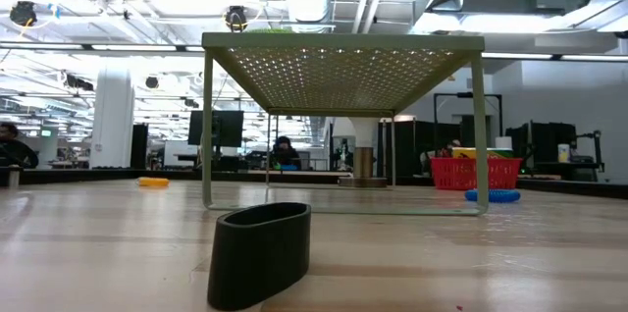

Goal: Pick & Place Office Desk Supplies
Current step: Put the black rubberband into the black bin

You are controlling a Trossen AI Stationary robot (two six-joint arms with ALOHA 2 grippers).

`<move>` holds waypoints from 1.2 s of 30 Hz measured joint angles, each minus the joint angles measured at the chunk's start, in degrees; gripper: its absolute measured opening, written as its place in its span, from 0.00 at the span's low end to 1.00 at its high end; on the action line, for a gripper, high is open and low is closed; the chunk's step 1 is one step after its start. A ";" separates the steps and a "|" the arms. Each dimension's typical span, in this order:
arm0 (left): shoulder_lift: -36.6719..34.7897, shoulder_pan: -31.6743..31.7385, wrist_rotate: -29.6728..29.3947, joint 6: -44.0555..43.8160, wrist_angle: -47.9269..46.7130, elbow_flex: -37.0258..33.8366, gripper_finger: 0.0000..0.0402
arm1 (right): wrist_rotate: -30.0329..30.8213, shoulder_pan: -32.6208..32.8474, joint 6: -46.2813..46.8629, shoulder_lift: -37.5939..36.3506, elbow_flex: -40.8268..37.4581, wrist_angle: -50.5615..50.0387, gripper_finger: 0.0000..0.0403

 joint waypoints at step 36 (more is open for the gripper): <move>0.00 -0.02 -5.79 -2.93 1.79 0.02 0.61 | -21.60 -15.46 -6.06 43.56 42.91 -22.84 0.60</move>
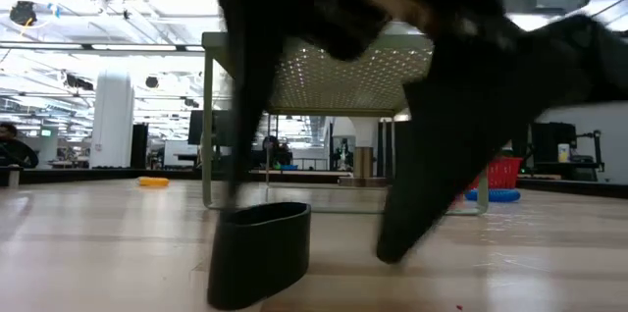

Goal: Pick & Place Office Desk Supplies
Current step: Put the black rubberband into the black bin

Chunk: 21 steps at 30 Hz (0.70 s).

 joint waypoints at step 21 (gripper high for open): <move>0.00 0.00 0.02 -1.33 0.05 0.00 0.55 | 0.23 -3.05 -10.47 -0.07 -0.38 -1.61 0.02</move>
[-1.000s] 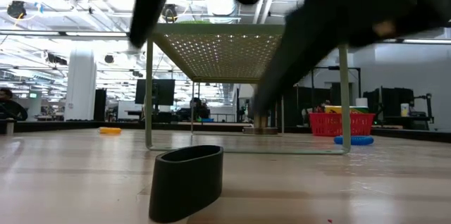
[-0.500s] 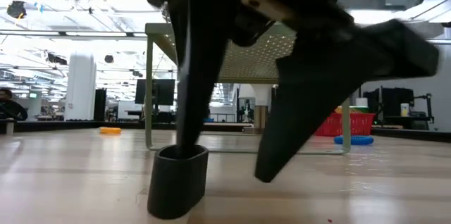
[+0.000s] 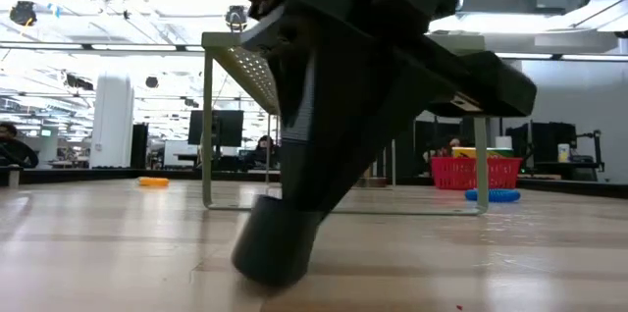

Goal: Pick & Place Office Desk Supplies
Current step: Put the black rubberband into the black bin

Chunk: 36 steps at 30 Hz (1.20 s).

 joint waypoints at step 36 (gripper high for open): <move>0.00 1.25 -1.55 0.00 0.99 0.00 0.53 | -3.54 25.48 38.61 -21.97 -18.96 -38.83 0.00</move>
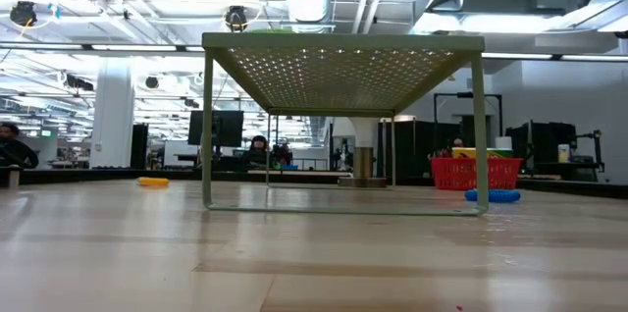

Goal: Pick & Place Office Desk Supplies
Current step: Put the black rubberband into the black bin

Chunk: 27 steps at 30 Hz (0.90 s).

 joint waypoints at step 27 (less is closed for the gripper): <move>0.00 2.58 0.50 0.46 0.00 0.00 0.53 | -2.08 -2.25 -2.00 -0.66 -9.63 0.03 0.20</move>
